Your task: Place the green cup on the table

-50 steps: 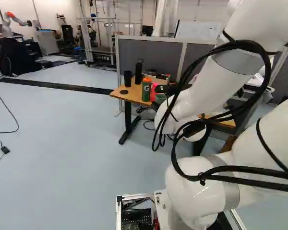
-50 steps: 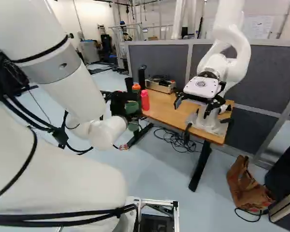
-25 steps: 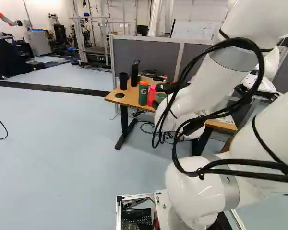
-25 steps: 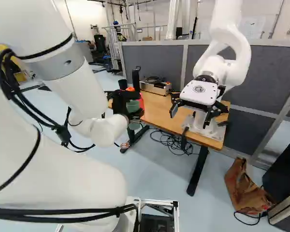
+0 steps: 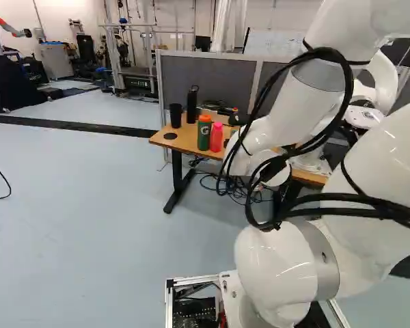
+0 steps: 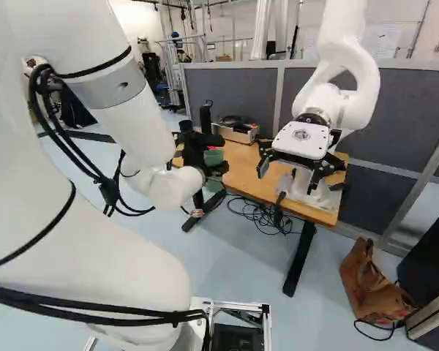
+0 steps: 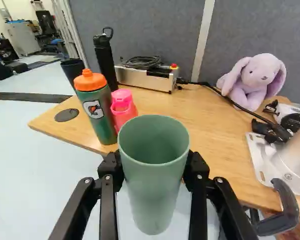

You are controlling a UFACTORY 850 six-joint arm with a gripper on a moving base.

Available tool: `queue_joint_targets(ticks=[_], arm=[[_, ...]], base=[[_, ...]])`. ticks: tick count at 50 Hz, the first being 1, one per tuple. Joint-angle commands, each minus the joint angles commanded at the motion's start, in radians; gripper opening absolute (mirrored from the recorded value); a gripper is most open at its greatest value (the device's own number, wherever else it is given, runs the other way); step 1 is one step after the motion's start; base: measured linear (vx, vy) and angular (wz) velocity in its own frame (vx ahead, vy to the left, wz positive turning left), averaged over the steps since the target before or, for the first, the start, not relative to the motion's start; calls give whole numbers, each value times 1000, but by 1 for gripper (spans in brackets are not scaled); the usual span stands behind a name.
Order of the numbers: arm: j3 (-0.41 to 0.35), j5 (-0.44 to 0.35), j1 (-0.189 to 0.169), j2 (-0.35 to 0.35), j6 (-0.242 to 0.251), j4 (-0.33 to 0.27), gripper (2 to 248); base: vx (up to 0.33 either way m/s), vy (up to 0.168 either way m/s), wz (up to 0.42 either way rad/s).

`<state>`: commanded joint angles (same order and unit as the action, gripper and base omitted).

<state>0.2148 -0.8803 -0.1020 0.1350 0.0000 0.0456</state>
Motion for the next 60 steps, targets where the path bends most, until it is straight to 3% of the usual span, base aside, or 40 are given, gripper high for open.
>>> queue_joint_targets(ticks=[28,60], arm=[[138,-133,-70,-142,0,73,126],[321,-208,-86,-378,0,102,126]], base=[[0,0,0],[0,0,0]])
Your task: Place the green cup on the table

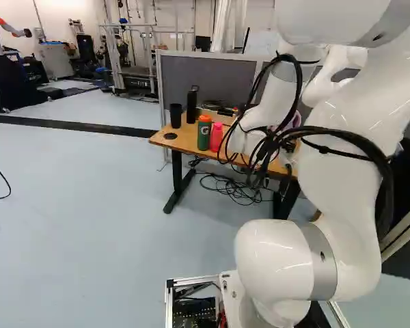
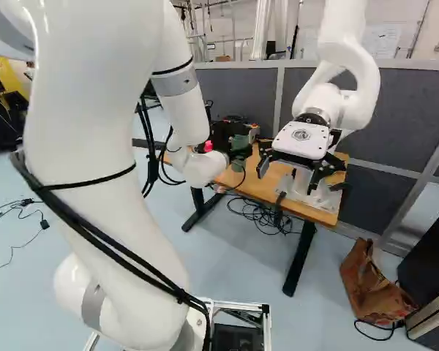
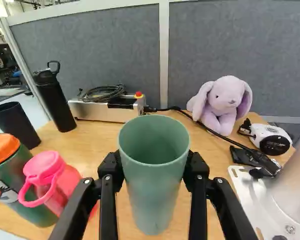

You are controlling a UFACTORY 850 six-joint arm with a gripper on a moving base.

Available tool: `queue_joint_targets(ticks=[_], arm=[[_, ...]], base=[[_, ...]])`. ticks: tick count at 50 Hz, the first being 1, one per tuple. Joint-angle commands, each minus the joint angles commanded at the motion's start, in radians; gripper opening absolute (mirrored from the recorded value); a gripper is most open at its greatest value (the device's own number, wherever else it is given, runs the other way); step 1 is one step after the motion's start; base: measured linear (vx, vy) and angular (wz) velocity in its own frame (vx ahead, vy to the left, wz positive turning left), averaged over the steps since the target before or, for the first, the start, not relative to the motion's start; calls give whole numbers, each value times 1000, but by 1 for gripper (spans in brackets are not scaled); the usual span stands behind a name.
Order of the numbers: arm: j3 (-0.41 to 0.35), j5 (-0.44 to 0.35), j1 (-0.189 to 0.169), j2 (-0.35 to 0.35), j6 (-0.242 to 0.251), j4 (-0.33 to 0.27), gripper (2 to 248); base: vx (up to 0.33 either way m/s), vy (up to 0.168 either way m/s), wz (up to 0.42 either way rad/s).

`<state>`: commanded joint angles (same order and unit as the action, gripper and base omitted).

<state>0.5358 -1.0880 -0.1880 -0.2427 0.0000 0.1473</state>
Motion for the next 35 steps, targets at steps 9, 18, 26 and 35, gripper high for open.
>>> queue_joint_targets(ticks=[9,18,26,35], arm=[[44,-40,-3,-58,0,7,126],[73,-65,-8,-102,0,12,126],[93,-68,-14,-135,0,13,126],[110,-68,-19,-168,0,13,126]], base=[[0,0,0],[0,0,0],[0,0,0],[0,0,0]])
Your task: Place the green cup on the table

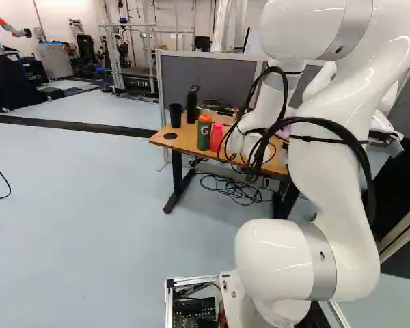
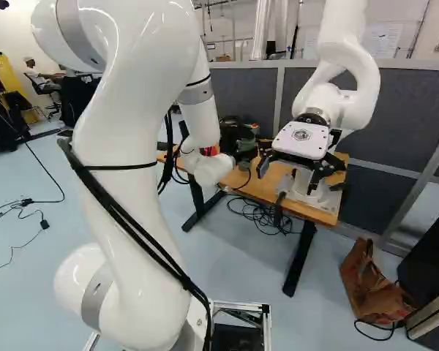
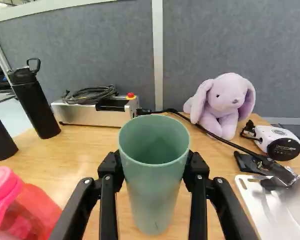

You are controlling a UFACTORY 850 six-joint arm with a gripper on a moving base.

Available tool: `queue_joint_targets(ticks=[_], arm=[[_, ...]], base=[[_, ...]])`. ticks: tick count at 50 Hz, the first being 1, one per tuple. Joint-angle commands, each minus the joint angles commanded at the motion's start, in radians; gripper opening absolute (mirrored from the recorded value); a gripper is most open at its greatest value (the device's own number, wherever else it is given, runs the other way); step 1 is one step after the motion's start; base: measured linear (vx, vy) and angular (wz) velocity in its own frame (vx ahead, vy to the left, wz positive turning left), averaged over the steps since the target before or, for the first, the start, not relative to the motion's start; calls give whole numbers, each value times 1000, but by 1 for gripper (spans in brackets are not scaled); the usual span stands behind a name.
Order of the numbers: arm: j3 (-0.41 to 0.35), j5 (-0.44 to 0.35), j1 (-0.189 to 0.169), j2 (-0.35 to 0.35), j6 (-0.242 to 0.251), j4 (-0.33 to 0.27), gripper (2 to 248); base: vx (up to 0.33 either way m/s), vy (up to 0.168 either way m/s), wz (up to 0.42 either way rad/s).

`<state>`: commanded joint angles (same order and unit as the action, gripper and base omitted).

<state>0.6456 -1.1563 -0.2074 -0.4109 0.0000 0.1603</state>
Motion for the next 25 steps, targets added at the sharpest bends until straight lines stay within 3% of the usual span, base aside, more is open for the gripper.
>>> queue_joint_targets(ticks=[25], arm=[[74,-15,-8,-106,0,0,126]], base=[[0,0,0]])
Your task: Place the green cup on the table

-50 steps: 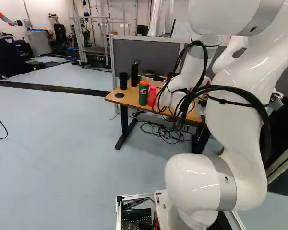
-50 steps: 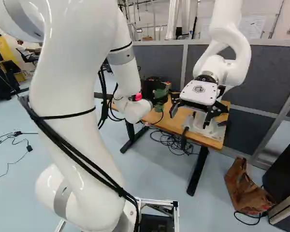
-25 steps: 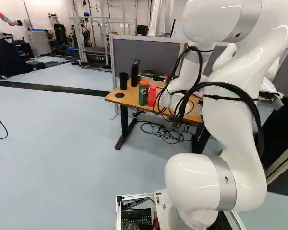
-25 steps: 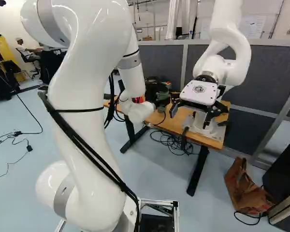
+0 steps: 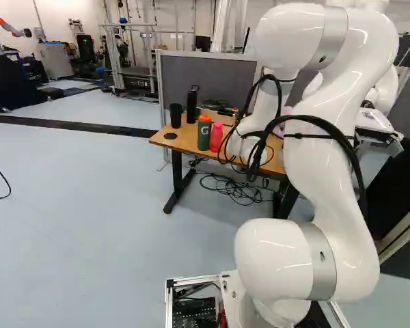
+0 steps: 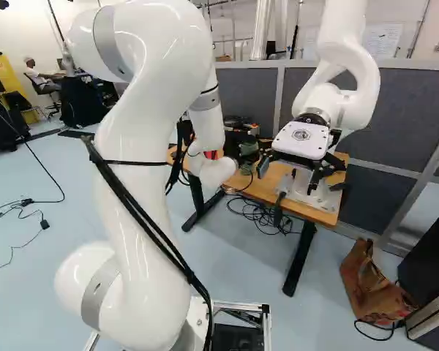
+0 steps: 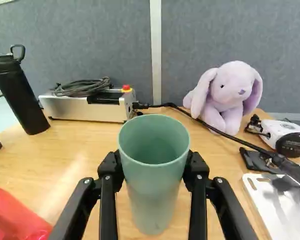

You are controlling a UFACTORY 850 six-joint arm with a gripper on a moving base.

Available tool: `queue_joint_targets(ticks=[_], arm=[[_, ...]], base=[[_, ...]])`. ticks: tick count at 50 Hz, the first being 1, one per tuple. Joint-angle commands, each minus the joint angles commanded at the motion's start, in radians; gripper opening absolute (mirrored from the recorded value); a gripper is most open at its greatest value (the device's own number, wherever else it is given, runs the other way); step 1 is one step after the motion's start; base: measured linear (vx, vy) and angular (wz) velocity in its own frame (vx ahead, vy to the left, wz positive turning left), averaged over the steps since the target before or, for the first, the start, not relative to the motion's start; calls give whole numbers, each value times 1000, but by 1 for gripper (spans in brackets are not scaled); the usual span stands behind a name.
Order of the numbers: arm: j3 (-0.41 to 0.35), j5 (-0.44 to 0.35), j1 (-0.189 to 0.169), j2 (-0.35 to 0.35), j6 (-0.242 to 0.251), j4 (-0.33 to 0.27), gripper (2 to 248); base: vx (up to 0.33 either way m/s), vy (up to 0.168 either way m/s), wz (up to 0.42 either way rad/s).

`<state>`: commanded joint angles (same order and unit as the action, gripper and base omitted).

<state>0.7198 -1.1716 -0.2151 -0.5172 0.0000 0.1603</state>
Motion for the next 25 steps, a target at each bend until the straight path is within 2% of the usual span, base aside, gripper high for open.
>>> queue_joint_targets(ticks=[6,7,12,13,17,18,22,23,25], arm=[[3,0,0,-5,0,0,131],[3,0,0,-5,0,0,161],[4,0,0,-6,0,0,161],[4,0,0,-6,0,0,194],[4,0,0,-6,0,0,194],[4,0,0,-6,0,0,230],[4,0,0,-6,0,0,230],[4,0,0,-6,0,0,247],[3,0,0,-3,0,0,247]], base=[[0,0,0],[0,0,0],[0,0,0],[0,0,0],[0,0,0],[0,0,0],[0,0,0],[0,0,0],[0,0,0]])
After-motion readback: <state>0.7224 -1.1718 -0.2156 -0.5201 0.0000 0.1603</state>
